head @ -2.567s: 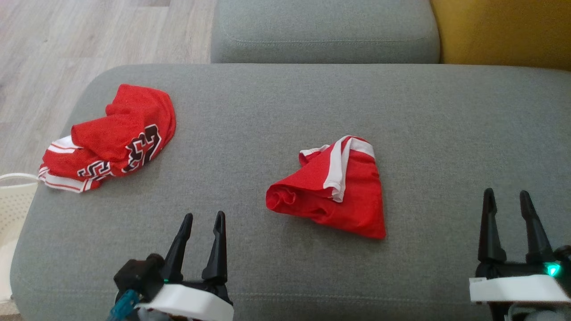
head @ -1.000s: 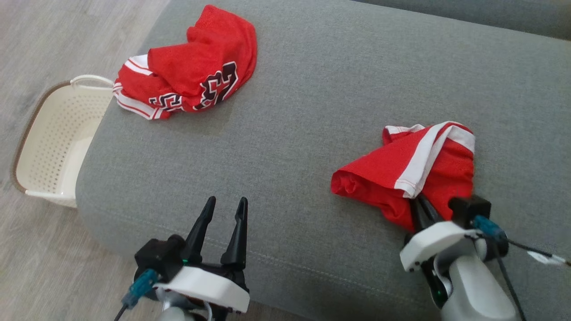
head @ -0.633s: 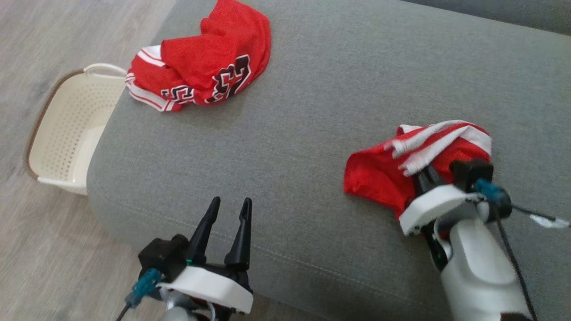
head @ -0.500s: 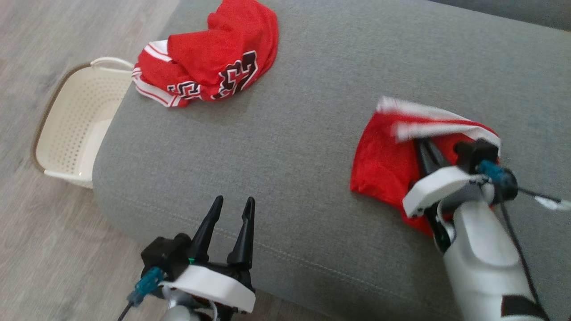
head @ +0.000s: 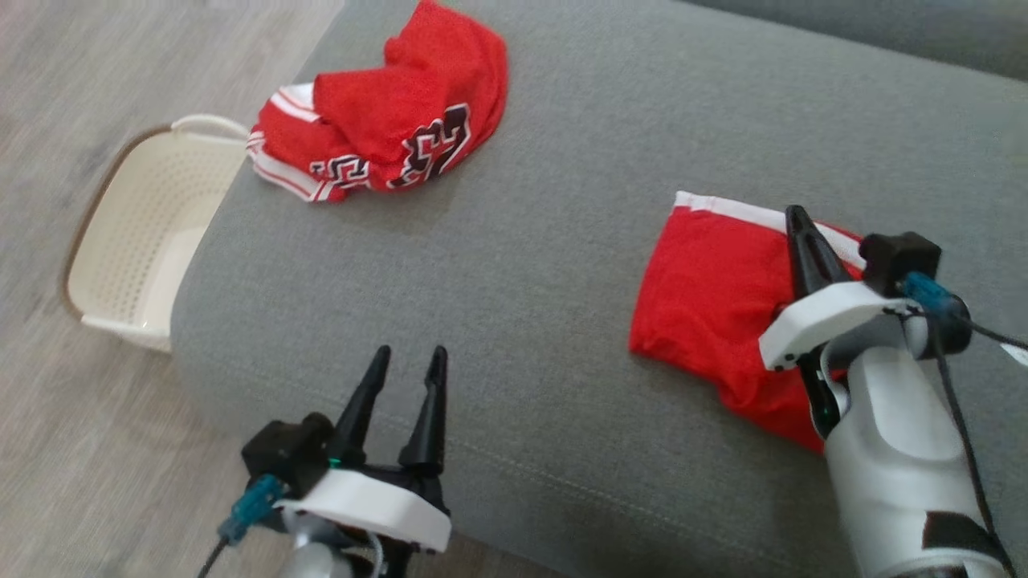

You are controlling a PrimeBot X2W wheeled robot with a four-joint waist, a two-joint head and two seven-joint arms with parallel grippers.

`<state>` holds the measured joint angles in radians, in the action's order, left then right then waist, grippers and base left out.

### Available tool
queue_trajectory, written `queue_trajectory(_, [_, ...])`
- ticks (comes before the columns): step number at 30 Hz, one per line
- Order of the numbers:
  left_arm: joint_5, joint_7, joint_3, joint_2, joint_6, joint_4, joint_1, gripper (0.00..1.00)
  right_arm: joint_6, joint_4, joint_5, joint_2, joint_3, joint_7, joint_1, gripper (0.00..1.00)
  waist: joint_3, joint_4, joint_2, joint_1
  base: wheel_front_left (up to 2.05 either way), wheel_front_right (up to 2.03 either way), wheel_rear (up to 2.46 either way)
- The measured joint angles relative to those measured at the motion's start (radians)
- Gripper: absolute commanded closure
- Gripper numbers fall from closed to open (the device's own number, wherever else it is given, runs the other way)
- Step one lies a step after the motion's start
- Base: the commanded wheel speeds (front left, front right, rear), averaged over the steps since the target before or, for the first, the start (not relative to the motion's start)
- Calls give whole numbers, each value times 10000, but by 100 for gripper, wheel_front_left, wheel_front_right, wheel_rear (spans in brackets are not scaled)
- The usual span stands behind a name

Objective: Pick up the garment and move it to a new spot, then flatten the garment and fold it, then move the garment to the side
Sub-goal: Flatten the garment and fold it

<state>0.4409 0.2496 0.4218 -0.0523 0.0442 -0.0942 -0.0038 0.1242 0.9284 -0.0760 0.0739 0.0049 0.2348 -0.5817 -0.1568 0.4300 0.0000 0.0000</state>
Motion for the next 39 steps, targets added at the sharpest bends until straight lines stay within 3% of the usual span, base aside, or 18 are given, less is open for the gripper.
queue_trajectory(5, [-176, 0, -487, 0, -2, 109, 36, 0, 0, -1216, 522, -44, -4, 144, 1085, 100, 455, -520, 0, 0, 0, 0, 0])
queue_trajectory(11, [-276, 2, -851, 0, -4, 201, 213, 0, 0, -3693, 1241, -134, 163, 153, 3019, 100, 1049, -1289, 0, 0, 0, 0, 0])
queue_trajectory(19, [-276, 0, -1114, -2, 0, 196, 479, 0, 0, -5843, 1440, -249, 25, 157, 4902, 100, 1697, -2234, 0, 0, 0, 0, 0])
queue_trajectory(20, [-276, 2, -1120, -2, 0, 199, 522, 0, 0, -6061, 1438, -255, -90, 157, 5034, 93, 1744, -2340, 0, 0, 0, 0, 0])
queue_trajectory(21, [-276, 0, -1118, -2, 0, 196, 572, 0, 0, -6289, 1442, -257, -199, 157, 5148, 34, 1785, -2442, 0, 0, 0, 0, 0])
queue_trajectory(22, [-276, 0, -1112, -2, -2, 194, 617, 0, 0, -6462, 1450, -255, -280, 157, 5250, 0, 1818, -2532, 0, 0, 0, 0, 0])
queue_trajectory(39, [-610, 0, -959, -6, -2, -142, 1185, 0, 0, -7141, 1310, -272, -410, 157, 6483, 0, 1921, -3030, 0, 0, 0, 0, 0])
